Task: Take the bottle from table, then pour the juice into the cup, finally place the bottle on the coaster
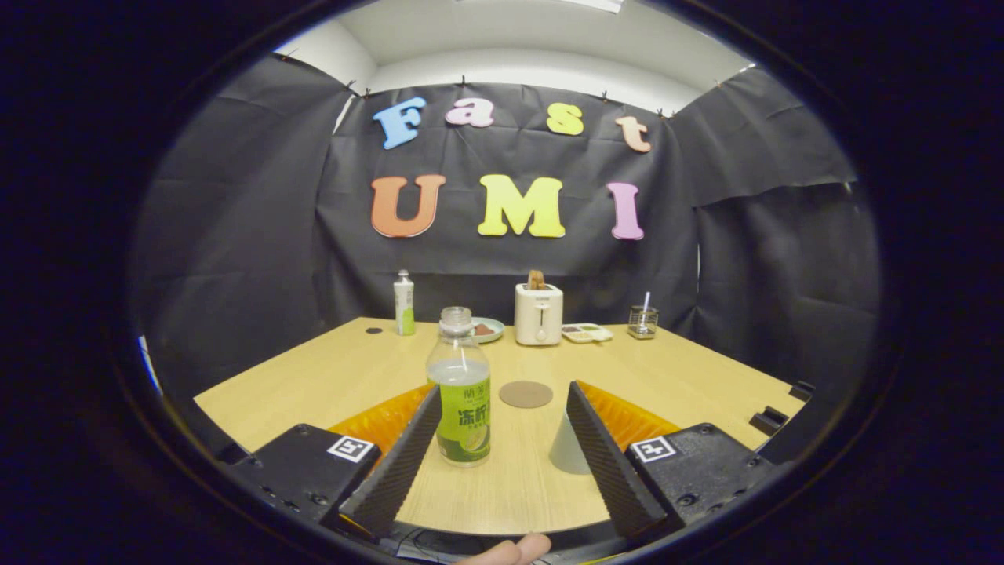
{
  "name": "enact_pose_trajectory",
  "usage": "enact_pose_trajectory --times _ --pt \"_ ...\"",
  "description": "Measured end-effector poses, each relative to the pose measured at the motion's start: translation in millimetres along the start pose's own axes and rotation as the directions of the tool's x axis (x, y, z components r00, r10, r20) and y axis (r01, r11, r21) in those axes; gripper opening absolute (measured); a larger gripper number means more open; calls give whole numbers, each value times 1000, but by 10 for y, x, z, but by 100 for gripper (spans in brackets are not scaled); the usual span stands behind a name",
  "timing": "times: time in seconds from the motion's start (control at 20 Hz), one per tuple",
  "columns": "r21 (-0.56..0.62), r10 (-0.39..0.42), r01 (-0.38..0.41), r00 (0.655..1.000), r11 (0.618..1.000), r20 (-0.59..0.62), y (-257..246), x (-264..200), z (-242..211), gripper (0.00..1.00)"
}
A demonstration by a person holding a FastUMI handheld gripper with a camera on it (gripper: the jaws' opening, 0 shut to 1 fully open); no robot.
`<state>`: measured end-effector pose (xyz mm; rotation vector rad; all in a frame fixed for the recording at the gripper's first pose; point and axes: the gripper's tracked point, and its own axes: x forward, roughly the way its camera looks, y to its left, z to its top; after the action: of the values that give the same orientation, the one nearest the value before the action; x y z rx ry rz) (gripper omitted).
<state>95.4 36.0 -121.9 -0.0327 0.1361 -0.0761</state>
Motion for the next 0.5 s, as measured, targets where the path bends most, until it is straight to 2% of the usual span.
enact_pose_trajectory --times 0.5 --pt "-34 17 -15 998 999 61 228 645 -149 100"
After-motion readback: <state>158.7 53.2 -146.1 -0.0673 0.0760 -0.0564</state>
